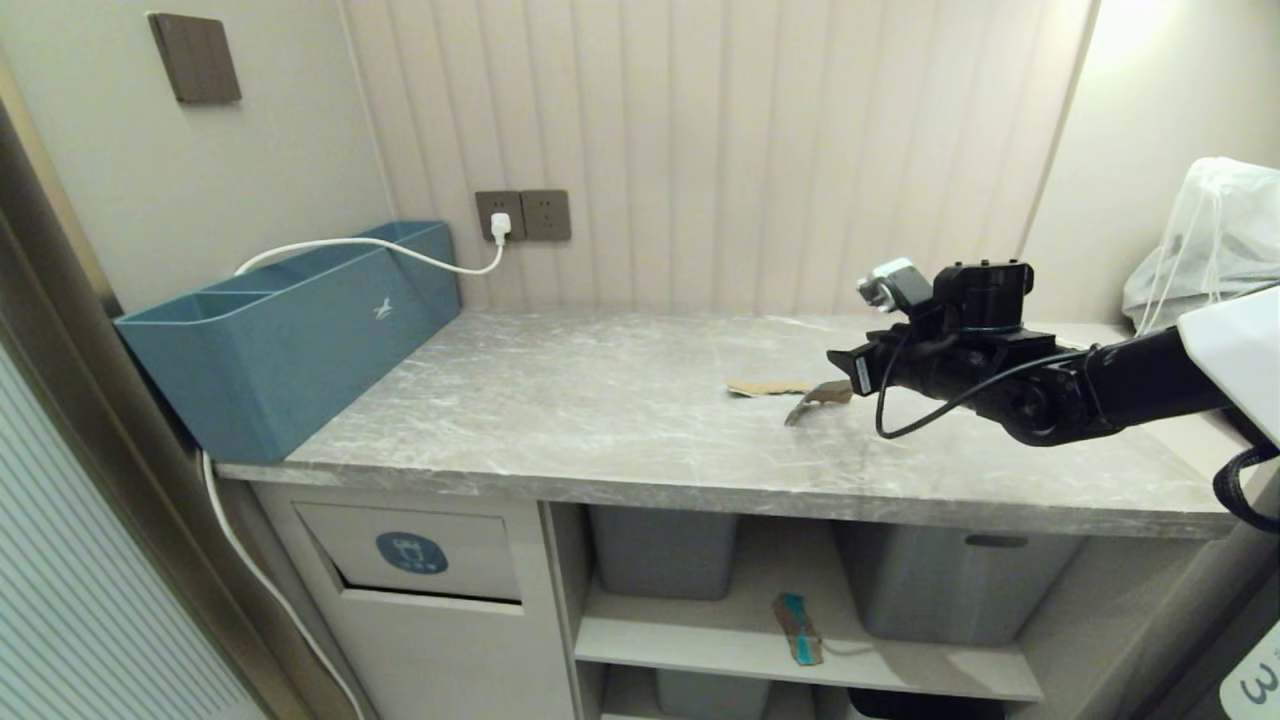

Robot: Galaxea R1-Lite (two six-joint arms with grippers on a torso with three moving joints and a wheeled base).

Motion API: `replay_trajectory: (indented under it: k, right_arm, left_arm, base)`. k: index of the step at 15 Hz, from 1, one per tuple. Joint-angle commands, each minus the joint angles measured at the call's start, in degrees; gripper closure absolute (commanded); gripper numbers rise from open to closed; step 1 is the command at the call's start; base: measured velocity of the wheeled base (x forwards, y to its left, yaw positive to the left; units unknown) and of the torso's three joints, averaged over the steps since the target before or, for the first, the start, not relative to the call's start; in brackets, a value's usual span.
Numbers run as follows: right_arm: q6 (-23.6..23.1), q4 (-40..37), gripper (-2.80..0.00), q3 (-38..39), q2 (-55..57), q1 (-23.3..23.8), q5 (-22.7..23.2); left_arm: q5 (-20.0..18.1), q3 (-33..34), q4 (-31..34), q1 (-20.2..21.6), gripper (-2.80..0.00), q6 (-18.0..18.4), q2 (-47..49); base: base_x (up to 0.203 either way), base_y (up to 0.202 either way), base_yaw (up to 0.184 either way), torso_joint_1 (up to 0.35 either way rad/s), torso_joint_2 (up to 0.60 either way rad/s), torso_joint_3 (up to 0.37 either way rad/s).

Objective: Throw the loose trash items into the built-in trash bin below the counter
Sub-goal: Pick up the garbage

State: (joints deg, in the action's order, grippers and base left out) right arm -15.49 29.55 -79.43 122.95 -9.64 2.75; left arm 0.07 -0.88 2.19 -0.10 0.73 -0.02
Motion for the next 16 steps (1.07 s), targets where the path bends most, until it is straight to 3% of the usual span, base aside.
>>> replay_trajectory:
  k: [1, 8, 16]
  right_arm:
    - [-1.2, 0.4, -2.80, 0.9, 0.2, 0.7, 1.4]
    - [-3.7, 3.6, -2.80, 9.0, -0.7, 1.9, 2.6]
    - [-6.5, 3.7, -2.80, 3.4, 4.3, 1.8, 6.2]
  left_arm:
    - [0.0, 0.0, 0.0, 0.0, 0.00, 0.0, -0.2]
    - [0.0, 0.0, 0.0, 0.0, 0.00, 0.1, -0.2]
    - [0.0, 0.0, 0.0, 0.0, 0.00, 0.1, -0.2]
  base:
    - [0.000, 0.000, 0.000, 0.000, 0.00, 0.000]
    - [0.000, 0.000, 0.000, 0.000, 0.00, 0.000]
    - [0.000, 0.000, 0.000, 0.000, 0.00, 0.000]
